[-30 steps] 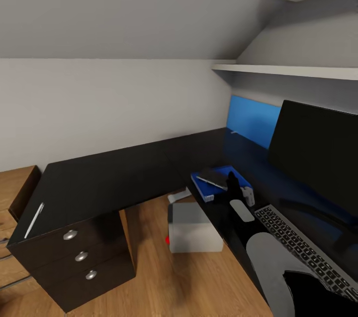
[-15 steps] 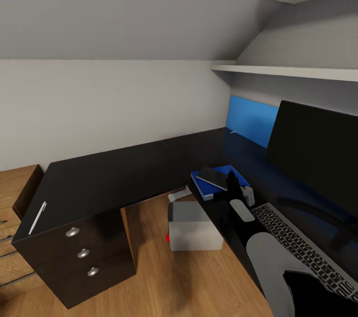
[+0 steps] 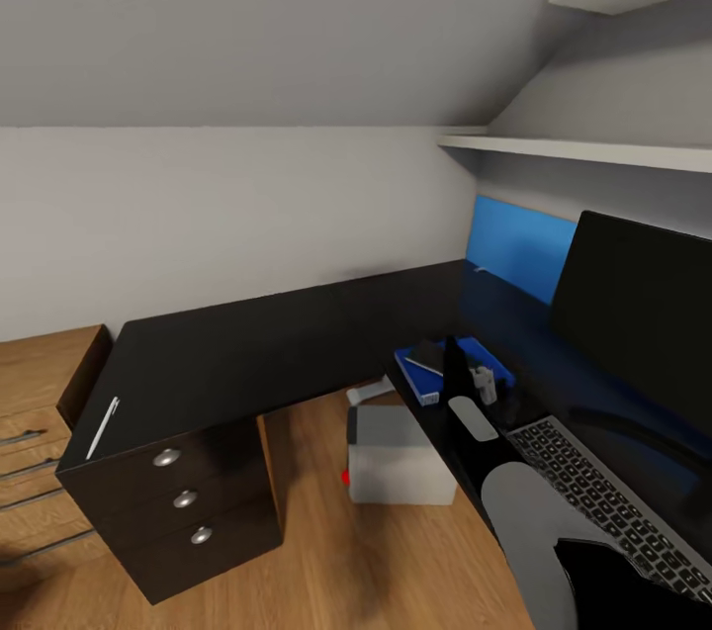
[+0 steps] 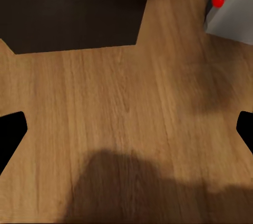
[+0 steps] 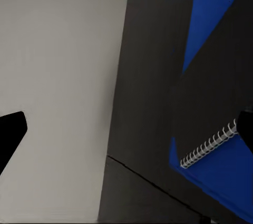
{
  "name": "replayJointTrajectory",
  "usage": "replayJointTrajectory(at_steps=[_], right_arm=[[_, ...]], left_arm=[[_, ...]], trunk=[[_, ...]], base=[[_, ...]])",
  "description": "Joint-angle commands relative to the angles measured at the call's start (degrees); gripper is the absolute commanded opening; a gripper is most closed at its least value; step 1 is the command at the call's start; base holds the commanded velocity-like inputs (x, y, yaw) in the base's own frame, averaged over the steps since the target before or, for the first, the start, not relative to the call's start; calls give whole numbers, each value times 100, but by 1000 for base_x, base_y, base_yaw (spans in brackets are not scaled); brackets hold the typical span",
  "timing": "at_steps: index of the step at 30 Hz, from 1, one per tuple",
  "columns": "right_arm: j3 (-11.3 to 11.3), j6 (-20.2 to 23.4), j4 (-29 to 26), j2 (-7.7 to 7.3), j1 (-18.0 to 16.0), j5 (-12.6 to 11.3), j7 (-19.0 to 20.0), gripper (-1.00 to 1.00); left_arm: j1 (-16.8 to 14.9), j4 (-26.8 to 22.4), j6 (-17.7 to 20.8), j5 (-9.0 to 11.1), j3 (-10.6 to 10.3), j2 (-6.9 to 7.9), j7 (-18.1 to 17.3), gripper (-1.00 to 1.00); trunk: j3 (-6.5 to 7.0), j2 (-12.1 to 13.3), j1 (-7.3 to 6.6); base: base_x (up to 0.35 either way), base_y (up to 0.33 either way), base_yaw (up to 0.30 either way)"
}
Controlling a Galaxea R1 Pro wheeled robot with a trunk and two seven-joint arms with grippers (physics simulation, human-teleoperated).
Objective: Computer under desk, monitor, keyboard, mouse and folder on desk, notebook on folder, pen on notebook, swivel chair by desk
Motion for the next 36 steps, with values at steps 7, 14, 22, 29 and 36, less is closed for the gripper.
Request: replayJointTrajectory(at_steps=[7,14,22,29,36], right_arm=[[541,-81,40,162,-4,124,-104,100],[1955,-513,294,179,-4,309,-561,100],[2576,-537,424,179,-4,318,-674,100],[3063,-536,434,179,-4,316,-682,100],[3278,-538,442,179,-4,311,-683,100]], left_arm=[[-3,102,-38,65,-29,8,44,100],[-3,206,-55,60,-24,-14,44,100],[-3,216,-57,60,-25,-18,44,100],[-3,217,-57,60,-21,-25,44,100],[-3,217,-59,60,-21,-26,44,100]], trunk=[[41,-3,0],[84,-3,0],[125,-3,0],[158,-3,0],[186,-3,0]], base=[[0,0,203],[0,0,212],[0,0,238],[0,0,246],[0,0,256]])
